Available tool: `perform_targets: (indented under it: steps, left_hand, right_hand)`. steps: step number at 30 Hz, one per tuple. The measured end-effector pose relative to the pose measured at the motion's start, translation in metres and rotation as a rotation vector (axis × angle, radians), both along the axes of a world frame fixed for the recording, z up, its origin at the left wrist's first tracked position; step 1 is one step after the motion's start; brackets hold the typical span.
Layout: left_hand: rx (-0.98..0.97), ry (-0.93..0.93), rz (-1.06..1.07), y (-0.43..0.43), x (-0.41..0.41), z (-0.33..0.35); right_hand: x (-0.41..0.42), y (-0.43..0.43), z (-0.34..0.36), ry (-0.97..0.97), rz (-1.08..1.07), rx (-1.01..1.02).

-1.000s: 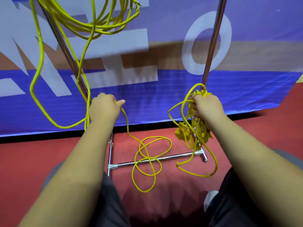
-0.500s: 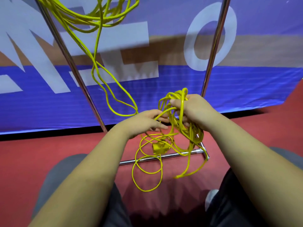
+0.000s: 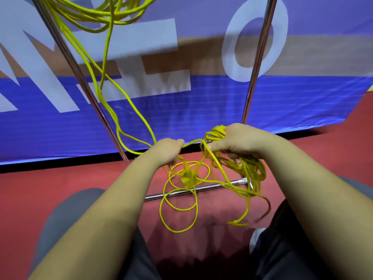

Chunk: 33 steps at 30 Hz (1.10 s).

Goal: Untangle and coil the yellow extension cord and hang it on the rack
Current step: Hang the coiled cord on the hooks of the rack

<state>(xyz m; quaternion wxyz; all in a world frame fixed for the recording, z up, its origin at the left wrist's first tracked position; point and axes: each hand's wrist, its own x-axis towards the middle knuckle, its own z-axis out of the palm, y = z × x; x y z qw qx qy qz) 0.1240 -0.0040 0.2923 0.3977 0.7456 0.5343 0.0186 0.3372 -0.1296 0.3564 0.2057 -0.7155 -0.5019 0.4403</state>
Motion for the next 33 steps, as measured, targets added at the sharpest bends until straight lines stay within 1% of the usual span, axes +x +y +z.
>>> perform_targets:
  steps: [1,2,3,4,5,6,7,8,10,12,13,15,16,18,20,21,22,25,26,27,28,29,30,31,32,33]
  left_hand:
    - [0.122,0.149,-0.070,0.003,-0.003,-0.002]
    - [0.200,0.313,-0.168,0.002,-0.008,-0.002]
    - [0.152,0.372,-0.230,0.000,-0.012,-0.003]
    - [0.034,0.379,-0.279,-0.005,-0.018,-0.006]
    - [-0.162,0.378,-0.276,-0.009,-0.021,-0.012]
    - [-0.291,0.395,-0.330,-0.012,-0.022,-0.017]
    - [-0.362,0.436,-0.402,-0.015,-0.022,-0.022]
    - [-0.402,0.486,-0.458,-0.021,-0.021,-0.026]
    - [-0.428,0.579,-0.572,-0.028,-0.015,-0.039]
    - [-0.439,0.681,-0.640,-0.034,-0.009,-0.054]
    - [-0.458,0.722,-0.675,-0.039,-0.008,-0.063]
    - [-0.378,0.760,-0.732,-0.046,-0.006,-0.076]
    - [-0.298,0.738,-0.744,-0.050,-0.004,-0.081]
    - [-0.145,0.603,-0.690,-0.061,0.002,-0.082]
    - [-0.104,0.430,-0.558,-0.070,0.009,-0.087]
    - [-0.101,0.380,-0.485,-0.073,0.013,-0.091]
    - [-0.103,0.359,-0.409,-0.073,0.016,-0.097]
    - [-0.158,0.370,-0.178,-0.063,0.018,-0.096]
    - [-0.146,0.379,-0.123,-0.058,0.015,-0.094]
    - [-0.086,0.393,-0.071,-0.051,0.010,-0.095]
    - [-0.002,0.365,-0.030,-0.041,0.002,-0.097]
    - [0.079,0.278,-0.022,-0.035,-0.006,-0.095]
    - [0.131,0.143,-0.068,-0.027,-0.014,-0.097]
    - [0.118,0.014,-0.166,-0.024,-0.019,-0.095]
    - [0.052,-0.065,-0.256,-0.023,-0.022,-0.094]
    - [-0.055,-0.091,-0.334,-0.027,-0.021,-0.094]
  right_hand:
    - [0.003,0.000,-0.002,-0.089,-0.010,-0.039]
    - [0.006,0.001,-0.006,-0.153,-0.048,-0.057]
    - [0.008,0.001,-0.009,-0.188,-0.112,-0.056]
    - [0.011,0.001,-0.013,-0.211,-0.187,-0.044]
    - [0.014,0.001,-0.016,-0.222,-0.262,-0.019]
    - [0.019,0.002,-0.019,-0.203,-0.336,0.017]
    - [0.023,0.003,-0.021,-0.136,-0.413,0.068]
    - [0.027,0.006,-0.024,-0.016,-0.495,0.123]
    - [0.031,0.009,-0.023,0.332,-0.623,0.234]
    - [0.029,0.012,-0.018,0.629,-0.668,0.286]
    - [0.027,0.013,-0.015,0.728,-0.673,0.297]
    - [0.021,0.015,-0.010,0.868,-0.665,0.316]
    - [0.018,0.016,-0.008,0.921,-0.664,0.321]
    - [0.012,0.017,-0.005,1.021,-0.654,0.326]
    - [0.009,0.017,-0.001,1.106,-0.633,0.333]
    - [0.007,0.017,0.000,1.131,-0.620,0.338]
    - [0.007,0.017,0.002,1.141,-0.608,0.342]
    - [0.009,0.018,0.004,1.123,-0.604,0.336]
    - [0.011,0.018,0.004,1.111,-0.612,0.327]
    - [0.012,0.018,0.005,1.100,-0.619,0.317]
    - [0.014,0.017,0.005,1.087,-0.623,0.306]
    - [0.015,0.017,0.006,1.071,-0.624,0.297]
    - [0.015,0.016,0.005,1.052,-0.623,0.289]
    - [0.016,0.015,0.005,1.032,-0.623,0.283]
    - [0.016,0.015,0.004,1.017,-0.625,0.279]
    - [0.017,0.014,0.002,1.009,-0.627,0.277]
